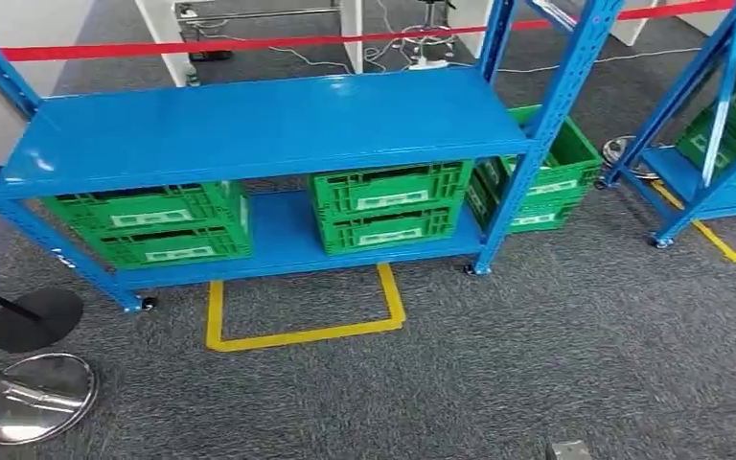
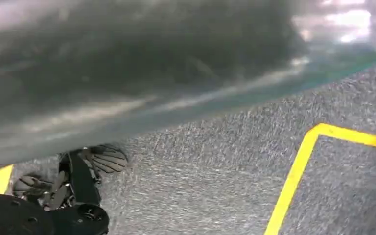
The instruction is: Take the parts from the cabinet and place them on the table.
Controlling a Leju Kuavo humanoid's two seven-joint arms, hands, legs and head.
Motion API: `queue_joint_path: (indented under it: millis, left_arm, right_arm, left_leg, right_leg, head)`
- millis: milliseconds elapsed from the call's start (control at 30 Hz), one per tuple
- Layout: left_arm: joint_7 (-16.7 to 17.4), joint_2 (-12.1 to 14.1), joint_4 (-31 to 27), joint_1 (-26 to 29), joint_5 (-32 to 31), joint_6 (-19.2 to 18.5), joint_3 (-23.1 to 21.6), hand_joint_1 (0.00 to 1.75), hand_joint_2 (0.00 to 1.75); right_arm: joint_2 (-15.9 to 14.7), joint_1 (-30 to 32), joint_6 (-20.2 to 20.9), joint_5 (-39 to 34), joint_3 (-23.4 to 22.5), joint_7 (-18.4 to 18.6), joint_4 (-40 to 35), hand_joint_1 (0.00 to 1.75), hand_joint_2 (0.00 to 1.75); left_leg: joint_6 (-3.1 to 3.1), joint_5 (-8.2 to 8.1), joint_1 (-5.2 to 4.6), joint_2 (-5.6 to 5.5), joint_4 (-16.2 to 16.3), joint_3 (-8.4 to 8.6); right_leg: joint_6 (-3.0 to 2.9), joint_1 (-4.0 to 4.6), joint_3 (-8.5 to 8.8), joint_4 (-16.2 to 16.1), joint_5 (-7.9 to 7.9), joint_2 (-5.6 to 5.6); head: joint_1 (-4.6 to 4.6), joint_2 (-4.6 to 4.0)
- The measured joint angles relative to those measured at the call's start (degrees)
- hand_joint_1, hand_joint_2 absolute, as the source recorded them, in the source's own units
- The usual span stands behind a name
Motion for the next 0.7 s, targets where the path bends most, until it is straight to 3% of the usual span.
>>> queue_joint_path:
  millis: [100,133,167,200,267,300,333,367,400,433,467,500,600,633,667,700]
  left_arm:
    - [0.00,0.04,-0.02,0.23,-0.13,-0.06,0.04,0.00,0.00]
    - [0.00,0.11,-0.02,0.23,-0.22,-0.06,0.07,0.00,0.00]
    - [0.00,0.11,-0.02,0.20,-0.22,-0.06,0.07,0.00,0.00]
    - [0.00,0.11,-0.07,0.05,-0.24,-0.09,0.00,0.00,0.00]
    - [0.00,0.11,-0.07,0.05,-0.28,-0.15,-0.09,0.00,0.00]
    - [0.00,0.11,-0.07,0.07,-0.28,-0.15,-0.07,0.00,0.00]
    - [0.00,0.11,-0.07,0.08,-0.28,-0.15,-0.04,0.00,0.00]
    - [0.00,0.11,-0.07,0.09,-0.26,-0.15,-0.04,0.00,0.00]
    - [0.00,0.11,-0.07,0.08,-0.28,-0.15,-0.04,0.00,0.00]
    - [0.00,0.11,-0.07,0.07,-0.26,-0.15,-0.04,0.00,0.00]
    - [0.00,0.11,-0.13,0.05,-0.26,-0.15,-0.07,0.00,0.00]
    - [0.00,0.11,-0.20,-0.09,-0.28,-0.15,-0.13,0.00,0.00]
    - [0.00,0.11,-0.22,0.07,-0.28,-0.15,-0.11,0.00,0.00]
    - [-0.02,0.07,-0.22,0.05,-0.31,-0.15,-0.09,0.00,0.00]
    - [-0.11,-0.02,-0.30,0.06,-0.37,-0.19,-0.04,0.00,0.00]
    - [-0.11,-0.02,-0.35,-0.01,-0.57,-0.28,-0.04,0.00,0.00]
  right_arm:
    - [-0.09,0.08,-0.04,-0.66,0.00,0.00,0.00,0.00,0.00]
    - [-0.11,0.02,-0.07,-0.76,0.04,-0.02,0.00,0.00,0.00]
    - [-0.15,0.01,-0.07,-0.79,0.04,-0.07,0.00,0.00,0.00]
    - [-0.15,0.12,-0.07,-0.79,0.02,-0.09,0.00,0.00,0.00]
    - [-0.15,0.46,-0.07,-0.79,-0.02,-0.06,0.00,0.00,0.00]
    - [-0.17,0.53,-0.07,-0.81,-0.02,-0.07,0.00,0.00,0.00]
    - [-0.17,0.50,-0.07,-0.81,-0.04,-0.07,0.00,0.00,0.00]
    - [-0.17,0.38,-0.07,-0.81,-0.02,-0.06,0.00,0.00,0.00]
    - [-0.17,0.25,-0.07,-0.81,0.02,-0.09,0.00,0.00,0.00]
    - [-0.17,0.16,-0.07,-0.79,0.04,-0.07,0.00,0.00,0.00]
    - [-0.17,0.13,-0.07,-0.79,0.07,-0.09,0.00,0.00,0.00]
    - [-0.17,0.23,-0.07,-0.81,0.04,-0.13,0.00,0.00,0.00]
    - [-0.17,0.07,0.00,-1.14,0.07,-0.28,0.00,0.00,0.00]
    - [-0.17,0.04,0.29,-1.66,0.07,-0.55,-0.11,0.00,0.00]
    - [-0.20,0.10,0.67,-2.12,0.04,-0.74,-0.28,0.00,0.00]
    - [-0.20,0.26,1.07,-2.51,0.04,-0.89,-0.61,0.00,0.00]
  left_leg:
    - [-1.23,0.81,0.40,-1.86,-0.62,-0.59]
    - [-1.34,0.51,0.48,-1.01,-0.30,-0.75]
    - [-1.60,-0.86,0.03,2.83,1.33,-1.47]
    - [-1.86,-3.09,0.00,4.67,4.82,-3.21]
    - [-2.05,-7.37,0.14,5.79,14.48,-7.86]
    - [-2.08,-8.12,0.15,5.84,17.59,-9.37]
    - [-2.03,-7.44,0.14,5.85,17.88,-9.54]
    - [-1.91,-5.35,0.13,5.93,15.41,-8.26]
    - [-1.70,-2.78,0.09,6.33,10.84,-5.88]
    - [-1.42,-0.55,-0.07,7.75,5.79,-3.14]
    - [-1.00,0.57,-0.41,10.96,1.84,-0.83]
    - [-0.98,0.08,-0.73,11.60,-0.50,0.03]
    - [-0.20,-0.15,-0.74,9.39,-0.13,-0.47]
    - [0.31,0.23,-0.34,8.55,-0.58,-0.17]
    - [0.51,0.36,-0.11,8.09,-0.62,-0.15]
    - [0.89,0.44,-0.05,7.52,-0.61,-0.19]
  right_leg:
    - [-1.31,0.47,0.35,0.25,0.26,-2.05]
    - [-1.86,0.13,0.39,-0.18,0.62,-3.03]
    - [-2.11,0.25,0.48,-0.36,0.72,-3.52]
    - [-2.41,0.38,0.46,-0.39,0.72,-4.36]
    - [-2.65,0.58,0.35,-0.38,0.60,-6.18]
    - [-2.73,0.64,0.35,-0.38,0.53,-7.07]
    - [-2.77,0.68,0.40,-0.38,0.48,-7.90]
    - [-2.79,0.71,0.48,-0.38,0.39,-8.69]
    - [-2.72,0.72,0.67,-0.38,0.27,-9.38]
    - [-2.58,0.73,0.92,-0.39,0.10,-9.95]
    - [-2.35,0.89,1.15,-0.41,-0.05,-10.38]
    - [-1.92,1.44,0.71,0.11,-0.62,-11.02]
    - [-1.25,1.45,1.57,-0.77,-0.87,-13.10]
    - [-0.80,1.41,2.23,-0.66,-1.17,-13.36]
    - [-0.31,1.25,1.63,0.45,-2.03,-10.06]
    - [-0.11,1.05,0.29,3.70,-4.01,-7.41]
  head:
    - [0.07,0.00]
    - [0.07,0.00]
    - [-0.42,0.00]
    - [-0.61,0.00]
    - [-0.63,0.00]
    - [-0.63,0.00]
    - [-0.63,0.00]
    - [-0.63,0.00]
    - [-0.61,0.00]
    - [-0.63,0.00]
    - [-0.66,0.00]
    - [-0.92,0.00]
    - [-0.44,0.00]
    - [-0.57,0.00]
    - [-0.18,0.00]
    - [0.09,0.02]
